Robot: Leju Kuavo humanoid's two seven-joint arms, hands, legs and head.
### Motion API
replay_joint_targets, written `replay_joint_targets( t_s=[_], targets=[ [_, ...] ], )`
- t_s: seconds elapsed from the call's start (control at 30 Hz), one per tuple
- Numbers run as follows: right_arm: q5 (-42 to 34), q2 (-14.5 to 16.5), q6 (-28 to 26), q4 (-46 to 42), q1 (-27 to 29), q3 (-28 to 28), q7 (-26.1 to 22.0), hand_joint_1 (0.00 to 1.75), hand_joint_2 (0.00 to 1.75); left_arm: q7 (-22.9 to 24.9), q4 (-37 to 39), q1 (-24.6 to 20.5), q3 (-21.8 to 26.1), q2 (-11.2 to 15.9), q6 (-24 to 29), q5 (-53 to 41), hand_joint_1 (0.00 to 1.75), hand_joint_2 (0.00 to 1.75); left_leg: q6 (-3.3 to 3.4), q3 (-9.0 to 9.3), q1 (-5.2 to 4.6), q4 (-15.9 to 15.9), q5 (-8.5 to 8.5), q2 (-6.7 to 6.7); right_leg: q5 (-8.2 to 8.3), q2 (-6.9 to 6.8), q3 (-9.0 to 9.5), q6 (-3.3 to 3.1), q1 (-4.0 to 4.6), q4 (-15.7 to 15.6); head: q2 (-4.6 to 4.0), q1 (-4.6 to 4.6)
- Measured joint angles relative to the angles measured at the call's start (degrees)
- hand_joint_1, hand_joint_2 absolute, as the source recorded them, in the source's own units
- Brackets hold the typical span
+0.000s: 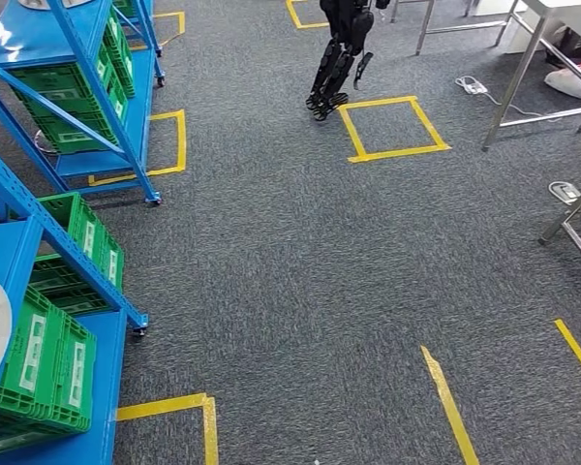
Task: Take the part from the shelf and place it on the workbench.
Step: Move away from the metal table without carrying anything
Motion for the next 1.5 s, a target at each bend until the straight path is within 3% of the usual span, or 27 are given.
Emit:
replay_joint_targets(
  t_s=[0.07, 0.17, 0.2, 0.23, 0.27, 0.33, 0.4, 0.5, 0.57, 0.67, 0.7, 0.73, 0.77, 0.83, 0.9, 1.07, 1.13, 1.2, 1.23, 1.27, 1.37, 1.43, 1.5],
  targets=[
    [0.2, 0.0, 0.0, 0.0, -0.1, -0.1, -0.1, 0.0, 0.0, 0.0, -0.2, 0.0, -0.4, 0.0, 0.1, 0.0, 0.0, 0.0, 0.35, 0.42, 0.36, -0.7, 0.32, -0.1, -1.91, 0.72, -1.08, 0.61, -0.08, 2.7, 0.0, 0.07],
    [0.4, 0.0, 0.0, 0.2, -0.2, -0.5, -0.3, 0.0, 0.0, 0.1, -0.3, -0.2, -0.7, 0.1, 0.2, 0.1, 0.0, 0.0, 0.61, 0.51, 0.48, -0.8, 0.33, -0.15, -6.74, 1.41, -6.86, 1.34, -0.46, 13.4, 0.0, 0.09],
    [0.5, 0.0, 0.0, 0.3, -0.2, -0.6, -0.3, 0.0, 0.0, 0.1, -0.3, -0.1, -0.7, 0.1, 0.2, 0.1, 0.0, 0.0, 0.61, 0.58, 0.51, -0.8, 0.26, -0.2, -7.03, 1.42, -8.35, 1.55, -0.6, 15.8, 0.0, 0.07],
    [0.5, 0.0, 0.0, 0.4, -0.2, -0.7, -0.3, 0.0, 0.0, 0.2, -0.3, -0.1, -0.7, 0.1, 0.2, 0.2, 0.0, 0.0, 0.57, 0.68, 0.56, -0.8, 0.16, -0.28, -6.24, 1.42, -8.92, 1.72, -0.73, 16.2, 0.0, 0.08],
    [0.5, 0.0, 0.0, 0.4, -0.2, -0.9, -0.3, 0.0, 0.0, 0.2, -0.3, -0.1, -0.7, 0.1, 0.2, 0.2, 0.0, 0.0, 0.44, 0.88, 0.65, -0.8, 0.02, -0.39, -4.29, 1.42, -8.21, 1.86, -0.88, 14.0, 0.0, 0.08],
    [0.6, 0.0, 0.1, 0.5, -0.3, -1.0, -0.3, 0.0, 0.0, 0.2, -0.5, -0.1, -0.7, 0.1, 0.2, 0.2, 0.0, 0.0, -0.08, 1.38, 0.74, -0.7, -0.42, -0.61, 0.04, 1.52, -4.77, 2.06, -1.16, 6.2, 0.0, 0.1],
    [0.8, 0.0, 0.1, 0.6, -0.4, -1.2, -0.4, 0.0, 0.0, 0.4, -0.6, -0.1, -0.7, 0.2, 0.2, 0.3, 0.0, 0.0, -0.79, 1.61, 0.65, -0.5, -0.84, -0.84, 1.99, 1.78, -2.13, 1.71, -1.19, 0.9, 0.0, 0.02],
    [1.4, 0.0, 0.4, 0.9, -0.6, -1.5, -0.6, 0.0, 0.0, 0.5, -0.9, -0.1, -0.8, 0.3, 0.2, 0.3, 0.0, 0.0, -1.6, 1.56, 0.79, -0.4, -1.0, -0.96, 2.08, 1.87, -1.68, 0.65, -0.95, 0.2, 0.0, -0.02],
    [1.7, 0.0, 0.6, 1.0, -0.7, -1.7, -0.9, 0.0, 0.0, 0.5, -1.1, 0.0, -0.8, 0.3, 0.2, 0.4, 0.0, 0.0, -2.09, 0.75, 0.98, 1.6, -2.47, -0.83, 2.17, 1.7, -1.62, -0.01, -1.03, 0.0, 0.0, -0.07],
    [2.2, 0.0, 0.7, 1.2, -1.0, -2.2, -1.2, 0.0, 0.0, 0.5, -1.3, 0.0, -0.8, 0.4, 0.2, 0.5, 0.0, 0.0, -2.51, -4.42, 1.04, 12.3, -7.58, -0.69, 1.94, 1.35, -1.49, -0.69, -0.96, -0.1, 0.0, -0.13],
    [2.3, 0.0, 0.7, 1.3, -1.0, -2.3, -1.3, 0.0, 0.0, 0.5, -1.3, 0.1, -0.8, 0.4, 0.2, 0.5, 0.0, 0.0, -2.53, -6.07, 1.04, 15.4, -8.42, -0.69, 1.83, 1.27, -1.4, -0.79, -0.88, -0.1, 0.0, -0.13],
    [2.3, 0.0, 0.7, 1.4, -1.1, -2.5, -1.3, 0.0, 0.0, 0.5, -1.3, 0.2, -0.8, 0.4, 0.2, 0.5, 0.0, 0.0, -2.49, -6.91, 1.04, 16.7, -8.13, -0.69, 1.7, 1.24, -1.24, -0.85, -0.82, -0.1, 0.0, -0.12],
    [2.4, 0.0, 0.7, 1.5, -1.1, -2.6, -1.3, 0.0, 0.0, 0.5, -1.3, 0.3, -0.8, 0.4, 0.2, 0.6, 0.0, 0.0, -2.38, -6.62, 1.03, 15.6, -6.61, -0.69, 1.55, 1.23, -0.98, -0.86, -0.78, -0.1, 0.0, -0.12],
    [2.5, 0.0, 0.7, 1.7, -1.1, -2.7, -1.3, 0.0, 0.0, 0.5, -1.3, 0.3, -0.8, 0.5, 0.2, 0.6, 0.0, 0.0, -1.9, -3.71, 0.97, 8.5, -2.03, -0.59, 1.14, 1.25, -0.47, -0.77, -0.74, -0.1, 0.0, -0.13],
    [2.5, 0.0, 0.7, 1.8, -1.2, -2.8, -1.4, 0.0, 0.0, 0.5, -1.4, 0.3, -0.8, 0.6, 0.2, 0.6, 0.0, 0.0, -1.42, -1.07, 0.71, 2.4, 0.17, -0.39, 0.67, 1.23, -0.39, -0.4, -0.57, 0.0, 0.0, -0.09],
    [2.6, 0.0, 0.7, 2.0, -1.6, -2.8, -1.4, 0.0, 0.0, 0.5, -1.6, 0.4, -0.8, 0.7, 0.2, 0.6, 0.0, 0.0, -0.23, 0.16, 0.65, -0.2, 0.08, -0.37, -0.67, 1.24, -0.82, 1.13, -0.71, 1.2, 0.0, 0.02],
    [2.7, 0.0, 0.7, 2.2, -1.7, -2.8, -1.4, 0.0, 0.0, 0.5, -1.7, 0.4, -0.8, 0.7, 0.2, 0.6, 0.0, 0.0, 0.25, 0.51, 0.77, -0.6, 0.06, -0.34, -3.63, 1.43, -3.66, 1.59, -0.8, 6.8, 0.0, 0.09],
    [2.8, 0.0, 0.8, 2.3, -1.8, -2.9, -1.5, 0.0, 0.0, 0.5, -1.7, 0.4, -0.8, 0.7, 0.2, 0.6, 0.0, 0.0, 0.49, 0.67, 0.74, -0.6, -0.2, -0.33, -6.32, 1.47, -8.01, 1.87, -0.86, 14.3, 0.0, 0.1],
    [2.9, 0.0, 0.8, 2.4, -1.8, -3.0, -1.5, 0.0, 0.0, 0.5, -1.7, 0.4, -0.8, 0.7, 0.2, 0.7, 0.0, 0.0, 0.53, 0.83, 0.72, -0.6, -0.37, -0.35, -6.28, 1.47, -9.4, 1.94, -0.87, 16.2, 0.0, 0.09],
    [3.0, 0.0, 0.8, 2.5, -1.8, -3.1, -1.6, 0.0, 0.0, 0.5, -1.7, 0.4, -0.8, 0.7, 0.2, 0.7, 0.0, 0.0, 0.48, 1.11, 0.73, -0.5, -0.59, -0.41, -4.93, 1.46, -9.62, 1.96, -0.88, 15.7, 0.0, 0.11],
    [3.1, 0.0, 0.8, 2.6, -1.9, -3.4, -1.7, 0.0, 0.0, 0.5, -1.8, 0.4, -0.8, 0.7, 0.2, 0.7, 0.0, 0.0, -0.05, 2.31, 0.67, -0.5, -1.58, -0.62, 1.55, 1.49, -5.23, 1.66, -0.82, 5.0, 0.0, 0.11],
    [3.1, 0.0, 0.8, 2.7, -2.0, -3.5, -1.8, 0.0, 0.0, 0.5, -1.9, 0.4, -0.8, 0.7, 0.3, 0.7, 0.0, 0.0, -0.62, 2.66, 0.48, -0.4, -2.09, -0.69, 2.62, 1.59, -3.1, 1.17, -0.71, 1.1, 0.0, 0.04],
    [3.2, 0.0, 0.8, 2.8, -2.0, -3.7, -1.8, 0.0, 0.0, 0.5, -1.9, 0.4, -0.7, 0.7, 0.3, 0.7, 0.0, 0.0, -1.13, 2.75, 0.48, -0.5, -2.23, -0.73, 2.38, 1.67, -2.73, 0.56, -0.6, 0.8, 0.0, -0.01]
  ],
)
